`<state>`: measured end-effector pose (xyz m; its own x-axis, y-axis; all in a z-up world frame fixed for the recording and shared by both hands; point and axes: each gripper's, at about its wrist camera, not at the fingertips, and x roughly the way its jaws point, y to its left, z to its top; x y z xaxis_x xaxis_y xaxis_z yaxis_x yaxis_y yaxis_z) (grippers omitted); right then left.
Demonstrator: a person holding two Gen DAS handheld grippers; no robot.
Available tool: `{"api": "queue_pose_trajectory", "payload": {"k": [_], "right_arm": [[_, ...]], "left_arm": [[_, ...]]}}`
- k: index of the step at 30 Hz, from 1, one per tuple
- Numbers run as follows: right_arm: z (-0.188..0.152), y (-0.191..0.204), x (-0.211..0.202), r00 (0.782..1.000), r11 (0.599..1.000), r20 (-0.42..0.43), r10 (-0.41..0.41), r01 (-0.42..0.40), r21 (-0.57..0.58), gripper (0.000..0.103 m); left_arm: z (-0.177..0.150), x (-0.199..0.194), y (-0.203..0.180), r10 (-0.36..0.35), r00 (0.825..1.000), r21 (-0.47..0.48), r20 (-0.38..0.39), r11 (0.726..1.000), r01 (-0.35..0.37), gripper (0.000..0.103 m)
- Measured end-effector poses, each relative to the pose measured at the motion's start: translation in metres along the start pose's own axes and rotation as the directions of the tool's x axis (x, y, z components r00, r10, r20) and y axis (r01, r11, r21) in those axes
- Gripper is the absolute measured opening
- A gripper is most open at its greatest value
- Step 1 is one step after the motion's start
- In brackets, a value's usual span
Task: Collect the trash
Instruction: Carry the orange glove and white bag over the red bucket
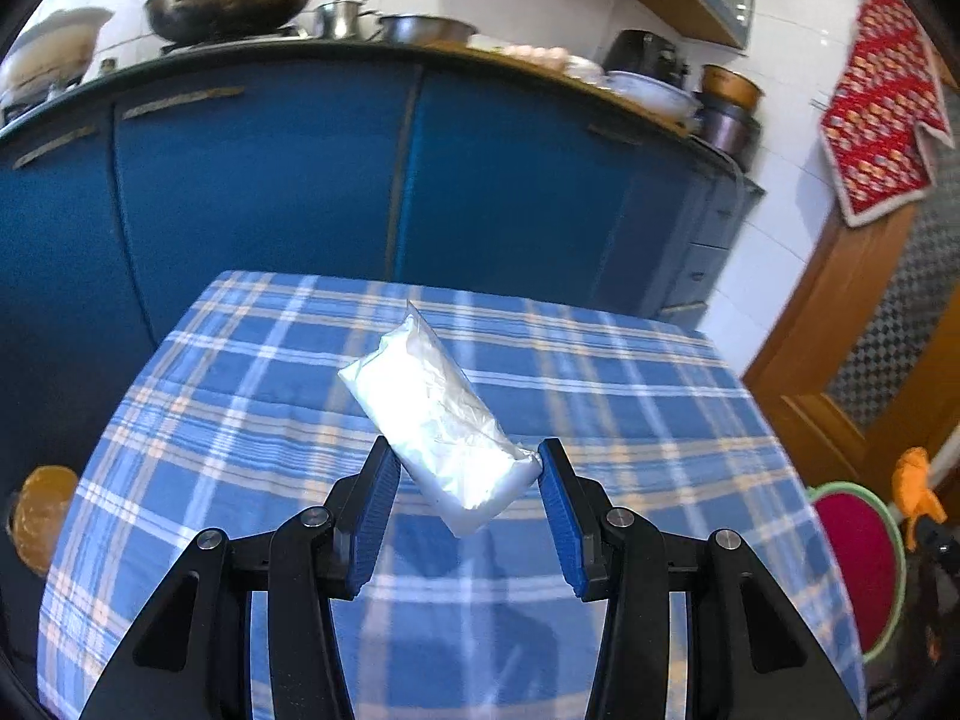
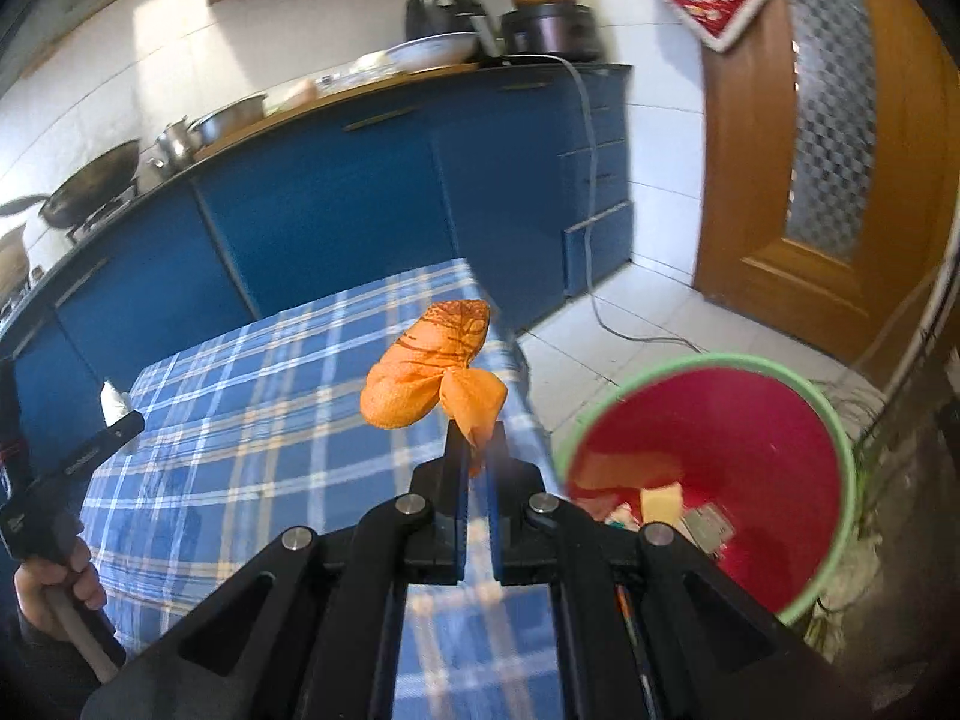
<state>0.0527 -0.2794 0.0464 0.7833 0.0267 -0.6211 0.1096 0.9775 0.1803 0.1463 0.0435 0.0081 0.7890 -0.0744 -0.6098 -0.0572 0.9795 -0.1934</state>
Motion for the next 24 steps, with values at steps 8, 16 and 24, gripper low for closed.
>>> {"api": "queue_pose_trajectory", "payload": {"k": [8,16,24], "right_arm": [[-0.020,-0.053,-0.018,0.998,0.994,0.001,-0.068,0.067,0.088,0.007],[-0.038,-0.094,-0.018,0.995,0.981,-0.032,-0.099,0.103,0.162,0.007],[-0.052,-0.130,-0.009,0.990,0.962,-0.073,-0.123,0.137,0.237,0.009]], "left_arm": [[-0.006,-0.026,-0.055,-0.118,0.993,0.067,-0.014,0.991,0.118,0.049],[-0.016,-0.039,-0.120,-0.232,0.970,0.140,-0.068,0.961,0.240,0.049],[-0.029,-0.045,-0.181,-0.324,0.938,0.216,-0.125,0.914,0.344,0.049]]}}
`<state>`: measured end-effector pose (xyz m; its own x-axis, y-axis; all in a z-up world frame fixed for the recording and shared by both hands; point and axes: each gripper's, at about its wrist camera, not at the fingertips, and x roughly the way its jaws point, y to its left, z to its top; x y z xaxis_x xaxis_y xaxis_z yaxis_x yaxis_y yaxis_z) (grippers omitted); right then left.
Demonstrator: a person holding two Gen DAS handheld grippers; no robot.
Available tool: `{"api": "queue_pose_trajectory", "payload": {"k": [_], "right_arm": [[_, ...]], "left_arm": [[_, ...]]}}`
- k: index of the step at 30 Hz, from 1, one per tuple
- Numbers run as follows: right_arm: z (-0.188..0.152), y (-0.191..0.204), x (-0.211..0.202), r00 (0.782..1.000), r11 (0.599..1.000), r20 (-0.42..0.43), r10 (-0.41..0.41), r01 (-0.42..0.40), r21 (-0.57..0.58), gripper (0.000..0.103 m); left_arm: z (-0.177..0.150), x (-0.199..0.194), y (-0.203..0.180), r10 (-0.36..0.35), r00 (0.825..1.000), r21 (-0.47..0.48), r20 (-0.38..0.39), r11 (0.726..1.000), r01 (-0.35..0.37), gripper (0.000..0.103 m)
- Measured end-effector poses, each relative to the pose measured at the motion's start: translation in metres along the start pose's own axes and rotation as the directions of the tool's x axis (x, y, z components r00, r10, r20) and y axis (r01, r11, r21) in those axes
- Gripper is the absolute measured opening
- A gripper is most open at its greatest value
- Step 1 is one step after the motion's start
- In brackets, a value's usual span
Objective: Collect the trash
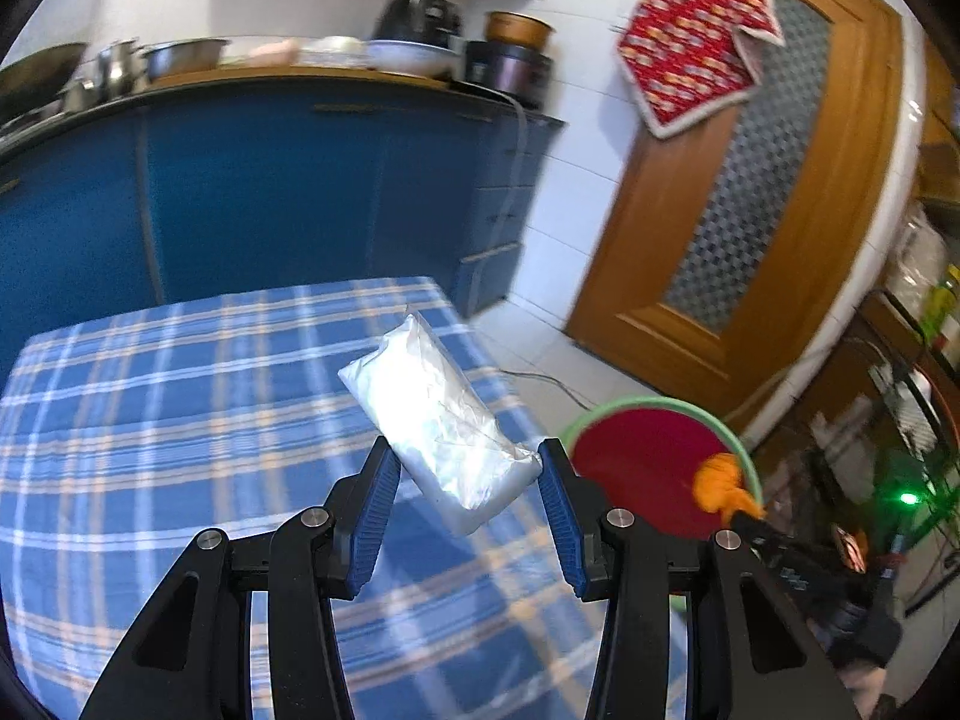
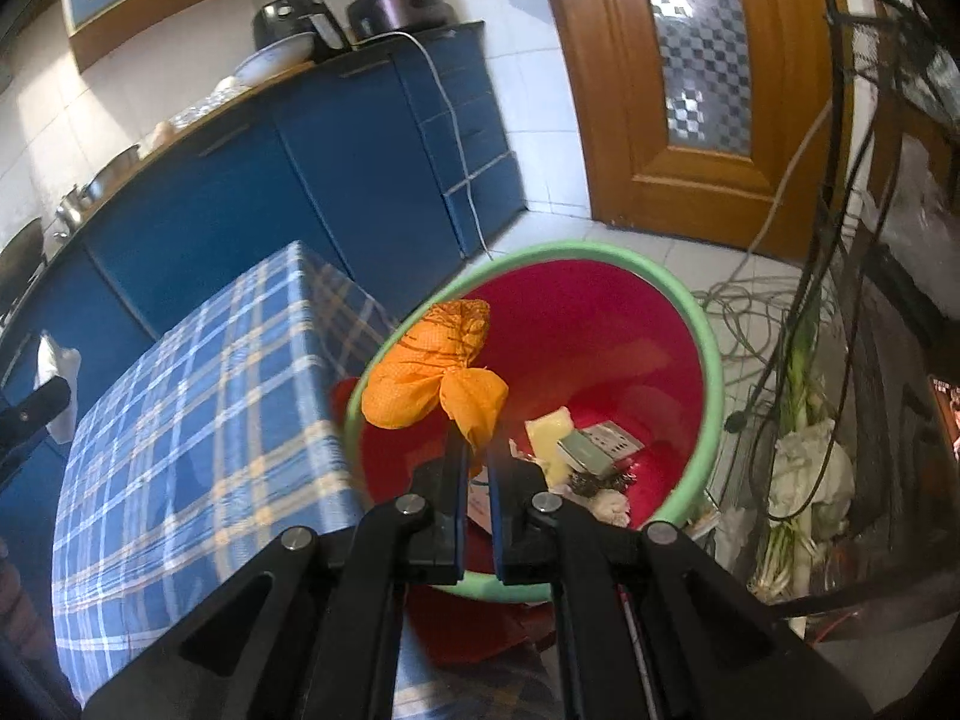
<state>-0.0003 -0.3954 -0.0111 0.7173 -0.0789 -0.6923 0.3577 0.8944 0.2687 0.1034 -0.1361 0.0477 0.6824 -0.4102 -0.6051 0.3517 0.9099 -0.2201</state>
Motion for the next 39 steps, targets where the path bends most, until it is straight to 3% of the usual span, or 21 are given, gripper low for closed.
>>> {"api": "queue_pose_trajectory", "payload": {"k": [7,10,22,28,32,35,39], "right_arm": [[0.001,-0.019,0.012,1.000,1.000,-0.026,0.000,0.001,0.028,0.016],[0.000,-0.029,0.015,0.999,0.999,-0.033,0.019,-0.018,0.051,0.033],[0.000,-0.048,0.001,0.999,0.995,-0.001,0.033,-0.033,0.094,0.037],[-0.002,-0.056,-0.007,1.000,0.995,0.000,0.015,-0.014,0.096,0.040],[-0.004,-0.058,-0.006,1.000,0.996,-0.011,0.005,-0.004,0.089,0.041],[-0.005,-0.058,-0.006,1.000,0.996,-0.016,0.005,-0.004,0.091,0.041],[-0.006,-0.058,-0.008,1.000,0.996,-0.013,0.007,-0.006,0.087,0.041]], "left_arm": [[-0.005,0.022,-0.041,-0.070,0.997,0.063,-0.045,0.995,0.072,0.049],[-0.007,0.032,-0.054,-0.089,0.994,0.080,-0.064,0.992,0.094,0.049],[-0.022,0.077,-0.101,-0.169,0.973,0.171,-0.159,0.966,0.196,0.049],[-0.032,0.099,-0.113,-0.224,0.948,0.157,-0.225,0.952,0.262,0.050],[-0.037,0.102,-0.114,-0.209,0.948,0.161,-0.238,0.954,0.251,0.052],[-0.036,0.102,-0.112,-0.196,0.953,0.166,-0.232,0.957,0.237,0.062],[-0.035,0.102,-0.109,-0.180,0.957,0.159,-0.229,0.963,0.219,0.063]]}}
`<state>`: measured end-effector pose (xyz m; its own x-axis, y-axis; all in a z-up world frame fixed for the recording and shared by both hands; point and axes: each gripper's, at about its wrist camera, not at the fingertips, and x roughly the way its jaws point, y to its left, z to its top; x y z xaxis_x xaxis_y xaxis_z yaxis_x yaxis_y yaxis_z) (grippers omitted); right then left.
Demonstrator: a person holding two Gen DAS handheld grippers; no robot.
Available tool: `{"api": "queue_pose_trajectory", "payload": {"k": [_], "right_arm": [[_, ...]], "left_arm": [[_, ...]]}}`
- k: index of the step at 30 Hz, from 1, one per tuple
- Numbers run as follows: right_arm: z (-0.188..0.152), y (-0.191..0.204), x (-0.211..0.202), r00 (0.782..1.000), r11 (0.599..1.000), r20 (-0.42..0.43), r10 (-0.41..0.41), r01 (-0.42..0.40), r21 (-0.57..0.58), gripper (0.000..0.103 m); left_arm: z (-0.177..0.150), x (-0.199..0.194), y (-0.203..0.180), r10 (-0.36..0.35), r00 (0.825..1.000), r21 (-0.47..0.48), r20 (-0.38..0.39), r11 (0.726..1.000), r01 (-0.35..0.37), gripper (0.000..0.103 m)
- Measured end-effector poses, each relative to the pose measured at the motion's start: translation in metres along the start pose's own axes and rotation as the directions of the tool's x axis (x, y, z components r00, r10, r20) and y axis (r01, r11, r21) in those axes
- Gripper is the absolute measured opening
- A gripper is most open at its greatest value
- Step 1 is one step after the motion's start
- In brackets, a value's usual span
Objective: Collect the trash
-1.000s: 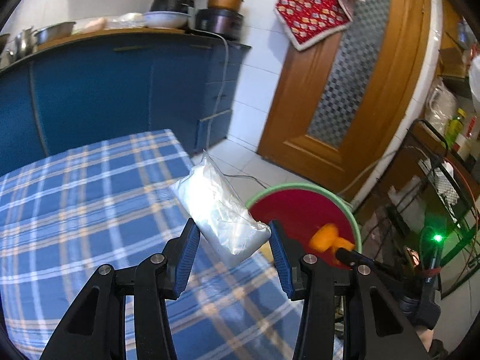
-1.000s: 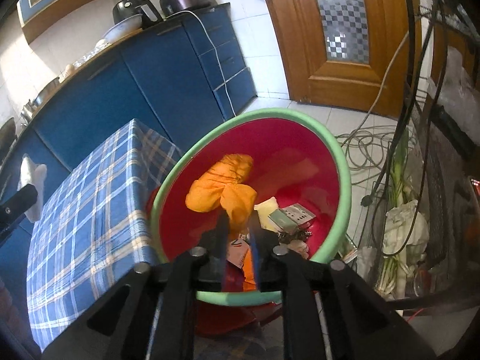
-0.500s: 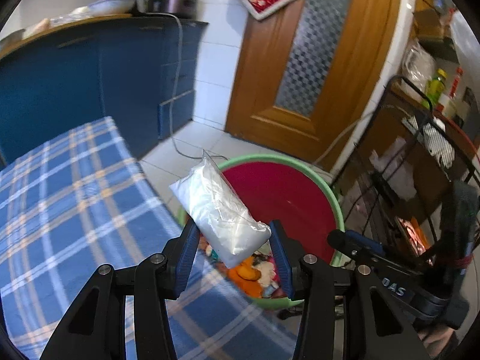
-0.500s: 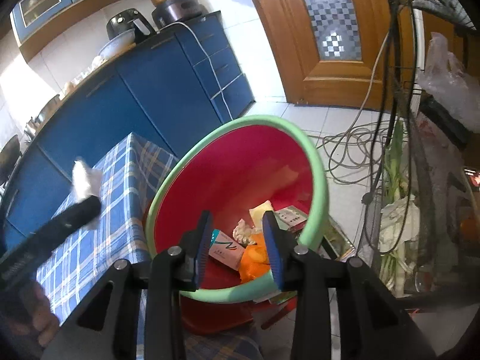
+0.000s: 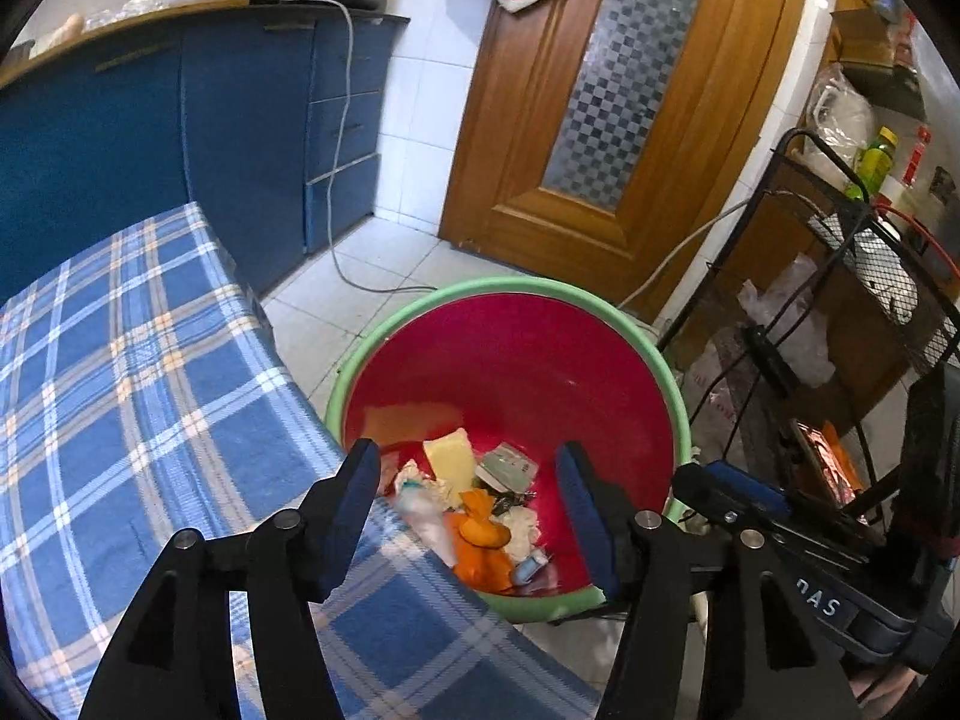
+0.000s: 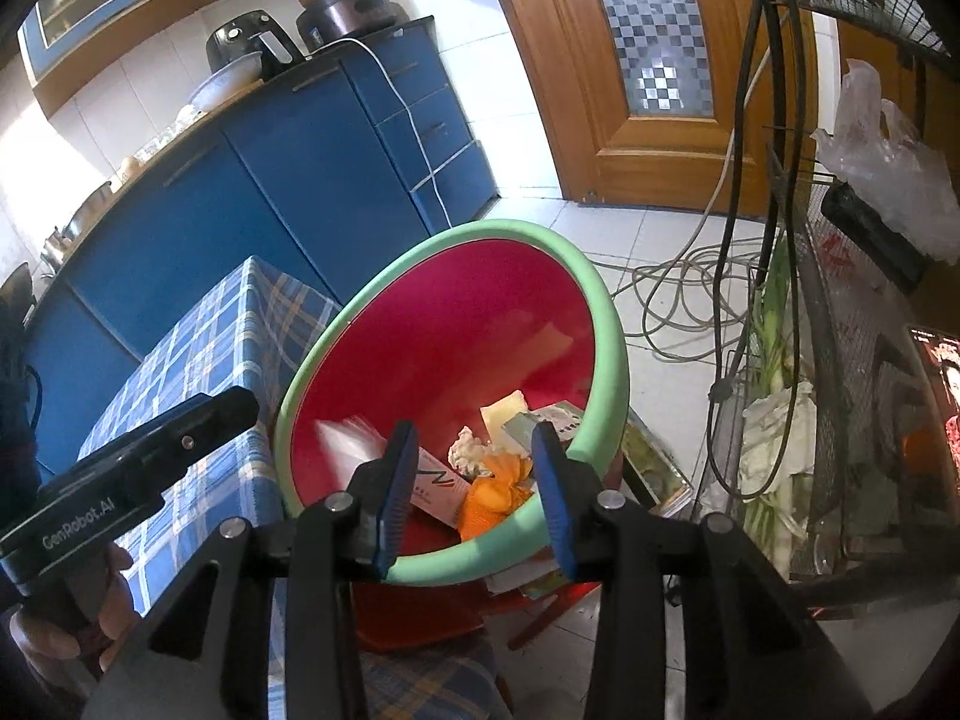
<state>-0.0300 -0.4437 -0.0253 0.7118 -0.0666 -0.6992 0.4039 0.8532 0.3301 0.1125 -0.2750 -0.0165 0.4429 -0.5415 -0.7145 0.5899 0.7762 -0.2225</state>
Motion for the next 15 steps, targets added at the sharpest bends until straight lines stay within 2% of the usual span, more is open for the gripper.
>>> {"api": "queue_pose_trajectory", "payload": {"k": [5,9,15], "right_arm": [[-0.001,0.006,-0.008,1.000,1.000,0.013,0.008,-0.008,-0.016,0.043],[-0.001,0.014,-0.018,0.999,0.999,0.029,0.025,-0.024,-0.033,0.051],[-0.007,0.033,-0.032,0.997,0.996,0.045,0.057,-0.054,-0.076,0.055]], "left_arm": [[-0.002,-0.011,0.006,0.028,0.999,-0.018,0.016,0.999,-0.028,0.063],[-0.007,-0.027,0.012,0.058,0.997,-0.034,0.042,0.998,-0.057,0.063],[-0.019,-0.060,0.024,0.141,0.987,-0.069,0.079,0.988,-0.135,0.063]]}}
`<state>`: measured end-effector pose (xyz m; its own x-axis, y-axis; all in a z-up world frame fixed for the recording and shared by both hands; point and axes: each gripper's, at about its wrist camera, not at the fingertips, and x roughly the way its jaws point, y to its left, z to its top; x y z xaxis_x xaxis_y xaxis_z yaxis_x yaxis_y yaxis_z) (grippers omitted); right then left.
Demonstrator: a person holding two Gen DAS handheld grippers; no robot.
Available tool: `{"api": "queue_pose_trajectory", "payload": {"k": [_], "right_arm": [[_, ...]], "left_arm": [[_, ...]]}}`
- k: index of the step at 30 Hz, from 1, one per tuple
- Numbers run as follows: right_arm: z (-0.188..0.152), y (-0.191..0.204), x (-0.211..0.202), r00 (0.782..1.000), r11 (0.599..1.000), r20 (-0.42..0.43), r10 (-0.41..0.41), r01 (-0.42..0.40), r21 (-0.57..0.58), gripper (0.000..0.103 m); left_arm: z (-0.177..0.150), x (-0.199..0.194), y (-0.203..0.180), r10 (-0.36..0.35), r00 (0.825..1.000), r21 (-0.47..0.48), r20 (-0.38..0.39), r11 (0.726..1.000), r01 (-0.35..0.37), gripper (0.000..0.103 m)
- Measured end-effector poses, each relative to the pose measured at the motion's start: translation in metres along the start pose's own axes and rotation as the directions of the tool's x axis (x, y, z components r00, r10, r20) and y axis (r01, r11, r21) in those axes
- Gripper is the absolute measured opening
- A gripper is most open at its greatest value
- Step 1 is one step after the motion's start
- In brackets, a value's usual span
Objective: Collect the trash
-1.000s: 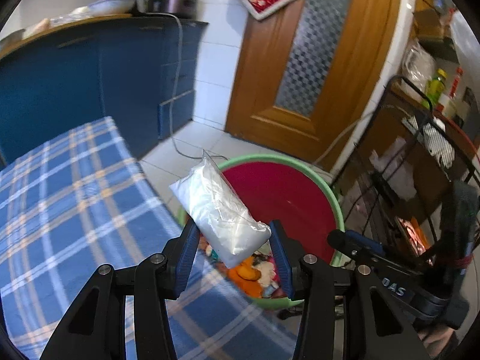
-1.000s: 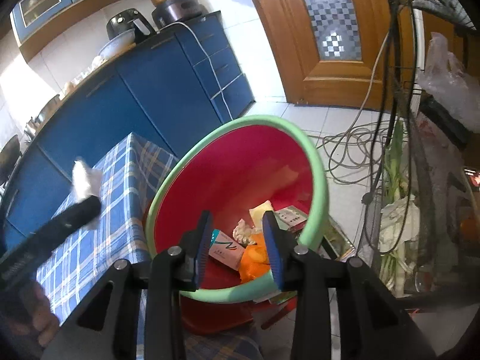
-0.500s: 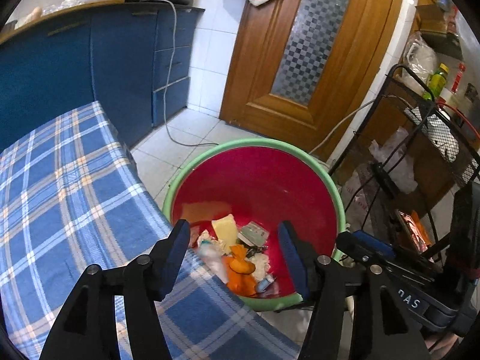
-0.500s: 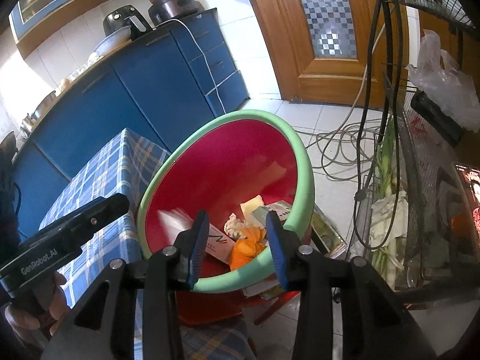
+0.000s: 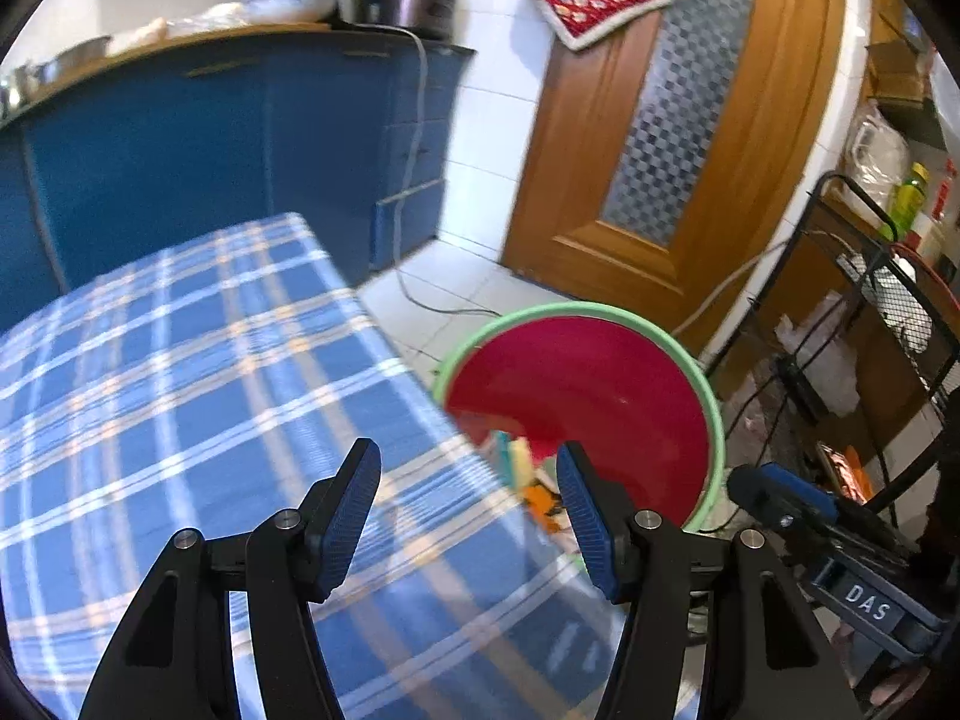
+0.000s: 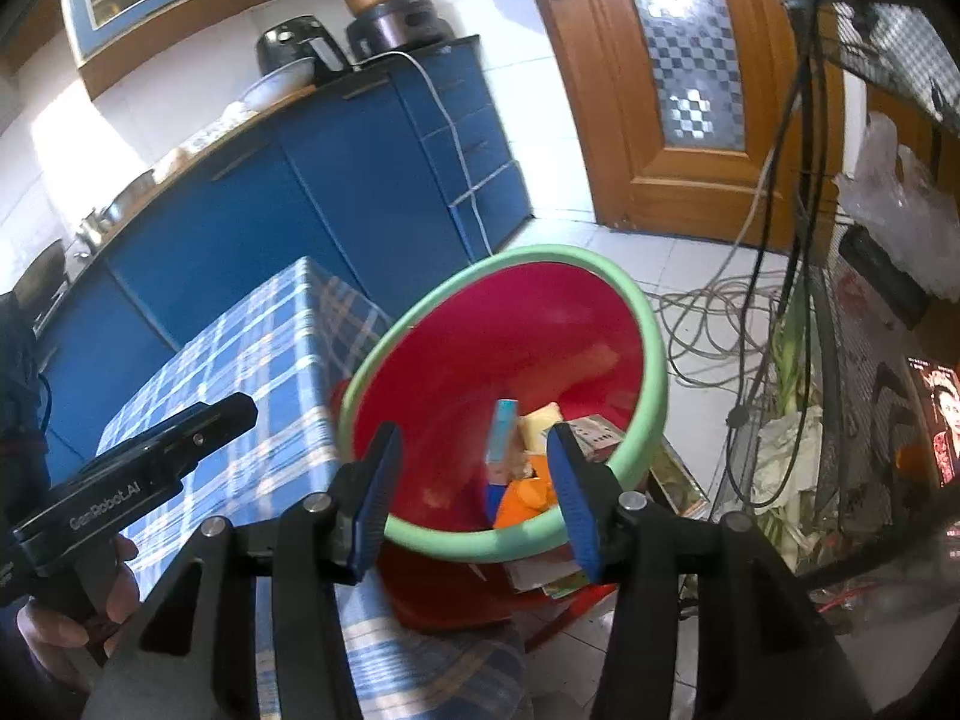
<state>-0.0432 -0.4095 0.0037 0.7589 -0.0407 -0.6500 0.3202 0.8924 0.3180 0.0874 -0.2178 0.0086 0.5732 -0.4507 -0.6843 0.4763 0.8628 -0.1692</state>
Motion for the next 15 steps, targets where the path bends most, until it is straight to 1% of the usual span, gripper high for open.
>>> {"api": "queue_pose_trajectory", "payload": {"k": [6,11,13,15], "right_arm": [[-0.006,0.024,-0.016,0.999,0.998,0.025,0.034,-0.033,-0.044,0.061],[-0.012,0.044,-0.030,0.997,0.995,0.043,0.070,-0.066,-0.077,0.071],[-0.016,0.053,-0.036,0.996,0.993,0.051,0.079,-0.074,-0.096,0.076],[-0.020,0.061,-0.040,0.995,0.990,0.056,0.081,-0.074,-0.116,0.080]], "left_arm": [[-0.012,-0.039,0.024,0.089,0.995,-0.041,0.046,0.995,-0.088,0.063],[-0.022,-0.068,0.037,0.163,0.984,-0.074,0.076,0.985,-0.157,0.063],[-0.027,-0.079,0.041,0.192,0.977,-0.079,0.088,0.979,-0.186,0.074],[-0.031,-0.087,0.042,0.210,0.972,-0.082,0.104,0.976,-0.202,0.075]]}}
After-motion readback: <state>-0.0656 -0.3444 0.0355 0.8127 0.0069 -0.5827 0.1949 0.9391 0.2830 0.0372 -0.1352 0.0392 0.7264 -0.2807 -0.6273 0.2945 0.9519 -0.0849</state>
